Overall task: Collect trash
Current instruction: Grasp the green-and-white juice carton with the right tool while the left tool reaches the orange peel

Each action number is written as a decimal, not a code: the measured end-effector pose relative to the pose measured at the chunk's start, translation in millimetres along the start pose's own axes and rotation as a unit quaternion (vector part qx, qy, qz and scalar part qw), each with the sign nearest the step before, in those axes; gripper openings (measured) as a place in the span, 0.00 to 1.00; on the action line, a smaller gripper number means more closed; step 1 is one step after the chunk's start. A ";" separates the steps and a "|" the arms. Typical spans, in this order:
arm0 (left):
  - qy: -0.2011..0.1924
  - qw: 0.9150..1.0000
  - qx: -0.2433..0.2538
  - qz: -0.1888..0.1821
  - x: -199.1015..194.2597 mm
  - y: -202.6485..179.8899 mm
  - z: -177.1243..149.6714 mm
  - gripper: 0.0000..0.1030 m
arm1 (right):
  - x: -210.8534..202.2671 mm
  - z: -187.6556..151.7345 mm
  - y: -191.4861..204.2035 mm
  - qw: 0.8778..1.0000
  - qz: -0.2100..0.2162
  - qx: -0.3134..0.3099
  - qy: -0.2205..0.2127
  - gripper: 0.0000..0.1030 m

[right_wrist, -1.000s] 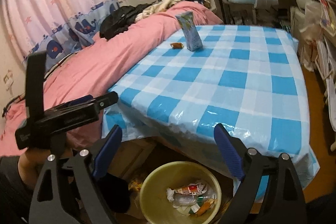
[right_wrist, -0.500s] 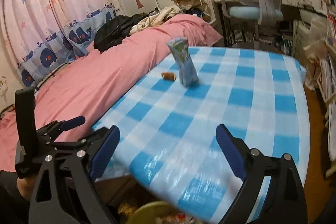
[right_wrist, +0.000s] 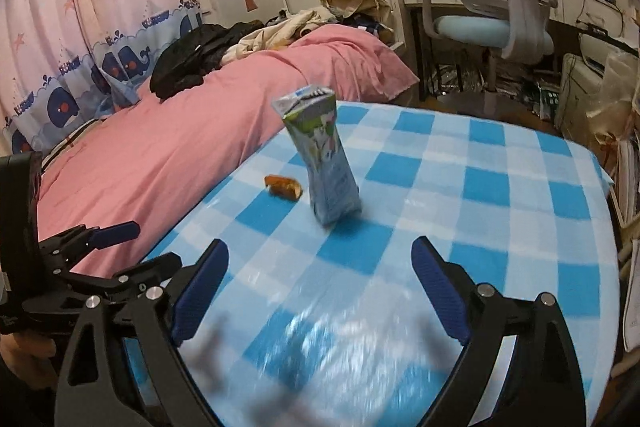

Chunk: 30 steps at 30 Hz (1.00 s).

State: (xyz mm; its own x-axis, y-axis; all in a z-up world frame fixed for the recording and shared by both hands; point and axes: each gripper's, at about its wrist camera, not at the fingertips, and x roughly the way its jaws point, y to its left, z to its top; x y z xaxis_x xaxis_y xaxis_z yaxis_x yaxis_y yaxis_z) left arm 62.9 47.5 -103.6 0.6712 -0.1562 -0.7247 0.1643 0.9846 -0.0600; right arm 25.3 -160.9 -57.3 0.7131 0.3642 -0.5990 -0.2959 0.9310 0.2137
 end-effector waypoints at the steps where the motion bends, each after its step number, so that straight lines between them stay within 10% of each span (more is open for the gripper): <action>1: 0.001 1.000 0.006 -0.005 7.2 0.0 5.4 0.87 | 6.2 3.9 -0.8 1.000 0.003 0.004 -0.001 0.86; 14: 0.011 0.994 0.093 -0.057 86.8 -2.4 61.6 0.87 | 69.8 39.5 -10.1 0.999 0.035 0.020 -0.018 0.85; 21: 0.013 0.988 0.129 -0.086 119.8 -13.0 78.4 0.87 | 84.0 48.9 -19.4 0.998 0.058 0.030 0.000 0.36; 30: 0.035 0.984 0.134 -0.112 144.2 -20.8 87.0 0.74 | 62.1 60.3 -37.3 0.996 0.076 0.053 -0.003 0.33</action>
State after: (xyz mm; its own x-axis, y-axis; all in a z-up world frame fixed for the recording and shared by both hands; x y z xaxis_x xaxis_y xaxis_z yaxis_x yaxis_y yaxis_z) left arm 219.2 -2.3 -147.1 0.5466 -0.3511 -0.7602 0.4935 0.8685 -0.0463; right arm 118.9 -171.5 -55.9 0.6687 0.5010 -0.5493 -0.3324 0.8624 0.3819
